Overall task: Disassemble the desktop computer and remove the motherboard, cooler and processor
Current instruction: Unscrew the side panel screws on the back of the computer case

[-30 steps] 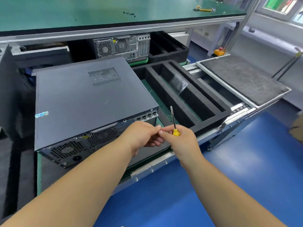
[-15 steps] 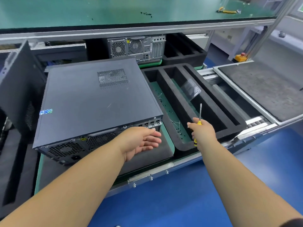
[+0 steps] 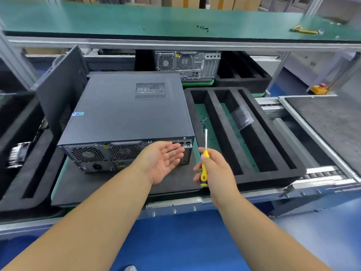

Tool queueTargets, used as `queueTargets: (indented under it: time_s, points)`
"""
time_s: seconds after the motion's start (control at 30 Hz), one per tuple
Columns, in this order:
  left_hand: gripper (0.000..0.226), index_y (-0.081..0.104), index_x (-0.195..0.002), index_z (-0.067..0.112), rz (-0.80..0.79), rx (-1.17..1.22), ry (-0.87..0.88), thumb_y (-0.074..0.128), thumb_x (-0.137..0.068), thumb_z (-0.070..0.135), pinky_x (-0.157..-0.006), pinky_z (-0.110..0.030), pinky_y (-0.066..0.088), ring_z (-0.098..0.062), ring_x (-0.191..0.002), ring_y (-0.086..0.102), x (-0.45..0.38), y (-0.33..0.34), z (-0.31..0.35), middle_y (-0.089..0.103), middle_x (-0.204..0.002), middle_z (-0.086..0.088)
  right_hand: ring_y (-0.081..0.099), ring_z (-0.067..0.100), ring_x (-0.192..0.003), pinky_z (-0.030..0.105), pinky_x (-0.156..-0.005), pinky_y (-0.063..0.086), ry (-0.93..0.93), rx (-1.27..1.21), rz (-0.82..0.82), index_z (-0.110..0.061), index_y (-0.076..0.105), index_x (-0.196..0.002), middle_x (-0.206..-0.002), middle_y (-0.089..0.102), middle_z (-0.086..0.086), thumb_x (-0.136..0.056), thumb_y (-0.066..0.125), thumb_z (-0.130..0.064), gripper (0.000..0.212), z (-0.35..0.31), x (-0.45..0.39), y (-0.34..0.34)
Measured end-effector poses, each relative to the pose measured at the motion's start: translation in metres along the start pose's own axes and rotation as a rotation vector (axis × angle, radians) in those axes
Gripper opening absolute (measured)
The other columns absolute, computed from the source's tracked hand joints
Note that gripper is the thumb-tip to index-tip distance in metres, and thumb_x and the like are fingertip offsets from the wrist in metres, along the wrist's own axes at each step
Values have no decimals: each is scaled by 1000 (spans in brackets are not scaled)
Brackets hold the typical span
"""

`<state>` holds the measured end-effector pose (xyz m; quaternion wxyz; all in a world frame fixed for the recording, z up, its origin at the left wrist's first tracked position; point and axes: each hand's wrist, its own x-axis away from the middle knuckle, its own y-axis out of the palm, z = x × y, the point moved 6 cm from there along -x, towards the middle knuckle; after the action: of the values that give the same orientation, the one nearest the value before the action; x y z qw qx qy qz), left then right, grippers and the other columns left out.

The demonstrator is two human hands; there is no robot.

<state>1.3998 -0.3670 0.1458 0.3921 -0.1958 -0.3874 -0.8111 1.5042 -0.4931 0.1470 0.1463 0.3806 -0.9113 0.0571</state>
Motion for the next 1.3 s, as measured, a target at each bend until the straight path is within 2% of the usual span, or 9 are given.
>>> queueTargets:
  time_s: [0.13, 0.23, 0.3, 0.43, 0.6, 0.87, 1.03, 1.2, 1.3]
  points:
    - [30, 65, -114, 3, -13, 32, 4, 46, -99, 20, -84, -29, 54, -23, -104, 67, 0, 0, -1, 72, -110, -12, 54, 16, -49, 27, -49, 46, -12, 81, -88, -37, 65, -102, -66, 65, 3, -98, 44, -27, 23, -8, 19, 20]
    - [30, 64, -115, 3, -53, 38, -9, 45, -98, 20, -83, -31, 54, -26, -107, 66, -1, 5, 0, 71, -112, -13, 52, 14, -48, 29, -52, 45, 31, 134, -118, -45, 65, -91, -66, 65, 2, -99, 45, -29, 26, -7, 23, 31]
    - [31, 64, -115, 2, -85, 26, -20, 45, -98, 19, -89, -34, 54, -27, -107, 66, -2, 9, 1, 71, -113, -14, 52, 12, -48, 29, -53, 45, 59, 133, -125, -47, 65, -86, -65, 65, 1, -99, 46, -30, 29, -5, 24, 38]
    - [31, 64, -114, 1, -106, -15, -47, 43, -98, 16, -102, -37, 48, -27, -107, 67, -6, 13, 4, 71, -111, -15, 52, 12, -48, 30, -56, 44, 90, 104, -57, -38, 64, -96, -66, 66, 1, -99, 47, -31, 18, -1, 22, 42]
    - [31, 65, -114, 3, -119, -43, -82, 40, -100, 15, -91, -31, 51, -24, -105, 68, -11, 14, 5, 73, -109, -11, 51, 12, -48, 30, -56, 43, 104, 78, -3, -34, 64, -99, -64, 64, 1, -99, 47, -29, 18, 2, 22, 39]
    - [25, 67, -112, 4, -109, -70, -69, 48, -99, 11, -82, -28, 55, -20, -99, 71, -18, 20, 3, 75, -104, -8, 52, 11, -52, 26, -51, 43, 106, 93, 20, -32, 63, -110, -65, 64, 0, -100, 47, -29, 20, -2, 22, 31]
    - [20, 69, -110, 7, -88, -96, -51, 54, -97, 14, -82, -27, 55, -17, -91, 73, -21, 18, 3, 76, -100, -6, 54, 13, -55, 29, -54, 45, 131, 92, 8, -30, 63, -112, -65, 63, 1, -100, 47, -28, 20, -4, 18, 30]
    - [16, 71, -104, 9, -61, -107, -29, 59, -95, 15, -64, -22, 58, -14, -79, 74, -22, 18, 1, 76, -95, -5, 54, 9, -52, 23, -47, 44, 125, 89, 0, -30, 67, -103, -60, 61, -1, -99, 50, -27, 18, -6, 17, 30]
    - [13, 72, -98, 9, -53, -127, -24, 61, -94, 14, -58, -21, 57, -12, -73, 73, -22, 17, 1, 76, -90, -4, 53, 7, -53, 20, -45, 43, 115, 99, 8, -29, 68, -102, -57, 59, -4, -97, 52, -25, 18, -4, 15, 29]
